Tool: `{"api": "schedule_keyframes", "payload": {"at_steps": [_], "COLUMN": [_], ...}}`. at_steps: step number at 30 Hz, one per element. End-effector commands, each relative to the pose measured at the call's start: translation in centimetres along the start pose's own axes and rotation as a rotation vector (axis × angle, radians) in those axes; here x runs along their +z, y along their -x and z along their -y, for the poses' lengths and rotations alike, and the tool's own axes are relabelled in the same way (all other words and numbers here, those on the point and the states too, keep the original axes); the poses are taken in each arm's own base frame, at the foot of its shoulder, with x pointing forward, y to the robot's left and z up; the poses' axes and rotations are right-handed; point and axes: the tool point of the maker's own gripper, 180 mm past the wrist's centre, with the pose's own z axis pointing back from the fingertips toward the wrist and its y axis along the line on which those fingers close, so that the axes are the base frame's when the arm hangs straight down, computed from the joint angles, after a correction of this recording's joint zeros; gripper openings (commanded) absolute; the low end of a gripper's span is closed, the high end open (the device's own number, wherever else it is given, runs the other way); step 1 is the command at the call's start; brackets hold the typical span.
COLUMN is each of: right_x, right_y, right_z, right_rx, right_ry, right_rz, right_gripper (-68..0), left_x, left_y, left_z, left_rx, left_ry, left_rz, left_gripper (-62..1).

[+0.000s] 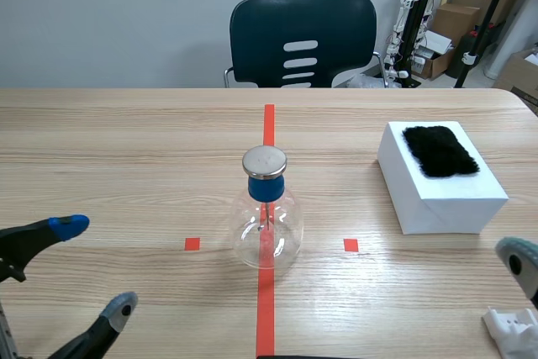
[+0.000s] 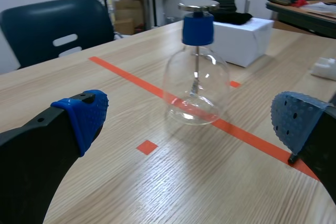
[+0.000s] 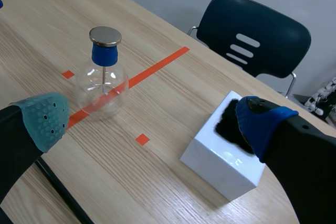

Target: Do the electroscope experiment. return to the home posture

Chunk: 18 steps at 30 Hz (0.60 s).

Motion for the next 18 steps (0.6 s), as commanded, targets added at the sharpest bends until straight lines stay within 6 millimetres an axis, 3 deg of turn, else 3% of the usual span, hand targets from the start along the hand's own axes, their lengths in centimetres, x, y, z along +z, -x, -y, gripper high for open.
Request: {"api": "schedule_keyframes", "payload": {"at_steps": [1,8,18], "right_x": [0.3,1.0,0.4], "right_y": [-0.7,0.1,1.4], "right_z": [0.3,0.0,-1.8], "right_rx": [-0.027,-0.067,-0.061], "right_ry": [0.052,0.146,0.053], "right_rz": [0.034,0.007,-0.057], "right_gripper": [0.4,0.4,0.4], "left_x": [0.4,1.5,1.7], "left_y": [-1.2,-2.0,-2.8], "left_z": [-1.2,-1.3,1.0], "left_rx": [-0.016,-0.037,-0.017], "left_ry": [-0.04,-0.081,-0.062], "left_rz": [0.021,-0.034,-0.104], "left_gripper": [1.4,1.4,1.4]}}
